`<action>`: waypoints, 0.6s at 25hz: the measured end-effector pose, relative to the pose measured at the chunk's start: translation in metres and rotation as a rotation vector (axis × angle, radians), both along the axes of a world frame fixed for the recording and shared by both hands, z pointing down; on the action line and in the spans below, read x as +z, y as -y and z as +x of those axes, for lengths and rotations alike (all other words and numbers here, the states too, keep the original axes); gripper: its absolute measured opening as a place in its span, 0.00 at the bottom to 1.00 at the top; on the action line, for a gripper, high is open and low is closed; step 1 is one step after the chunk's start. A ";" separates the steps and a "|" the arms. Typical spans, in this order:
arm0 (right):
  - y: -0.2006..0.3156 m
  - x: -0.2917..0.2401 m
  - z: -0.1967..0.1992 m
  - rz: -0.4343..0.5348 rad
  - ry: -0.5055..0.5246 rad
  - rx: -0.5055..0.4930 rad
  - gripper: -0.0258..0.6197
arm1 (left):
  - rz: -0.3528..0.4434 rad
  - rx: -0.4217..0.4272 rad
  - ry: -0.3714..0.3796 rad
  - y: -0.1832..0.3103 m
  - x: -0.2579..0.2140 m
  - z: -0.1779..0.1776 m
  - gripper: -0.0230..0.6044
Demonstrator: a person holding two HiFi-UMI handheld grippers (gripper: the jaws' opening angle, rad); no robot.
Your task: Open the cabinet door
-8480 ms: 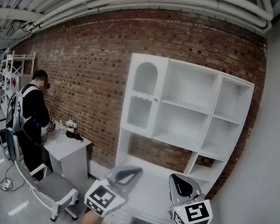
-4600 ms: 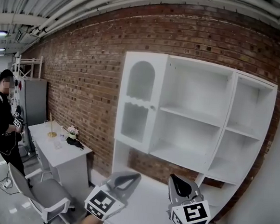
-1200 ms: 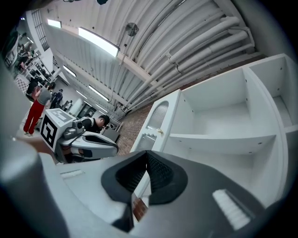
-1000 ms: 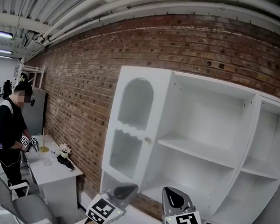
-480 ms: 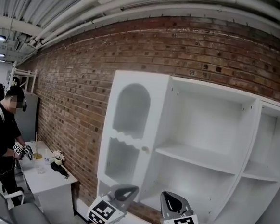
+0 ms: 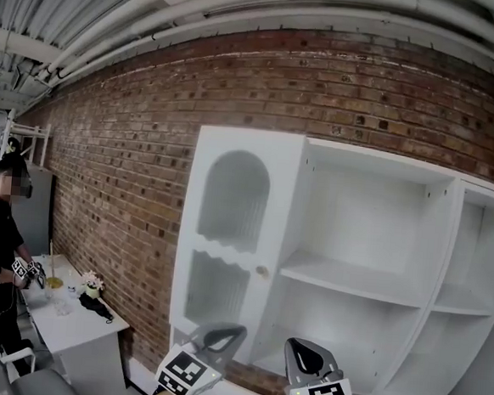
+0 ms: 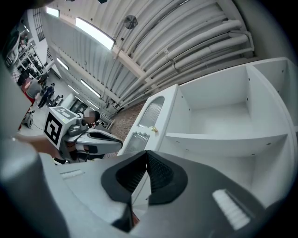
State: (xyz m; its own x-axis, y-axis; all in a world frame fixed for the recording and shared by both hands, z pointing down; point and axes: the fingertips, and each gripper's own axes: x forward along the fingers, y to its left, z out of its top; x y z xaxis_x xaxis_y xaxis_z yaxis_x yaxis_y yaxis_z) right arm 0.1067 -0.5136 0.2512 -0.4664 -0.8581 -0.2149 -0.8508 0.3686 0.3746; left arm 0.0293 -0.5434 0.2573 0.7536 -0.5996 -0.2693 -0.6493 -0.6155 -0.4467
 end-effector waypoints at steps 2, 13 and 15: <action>0.000 0.002 -0.004 -0.001 -0.003 0.010 0.04 | 0.003 0.008 -0.006 0.004 -0.002 -0.004 0.04; 0.007 0.005 0.005 -0.007 0.003 0.041 0.04 | 0.032 -0.007 -0.048 0.033 -0.035 0.005 0.04; 0.007 0.002 0.008 0.000 0.004 0.036 0.04 | 0.039 -0.027 -0.064 0.041 -0.045 0.005 0.04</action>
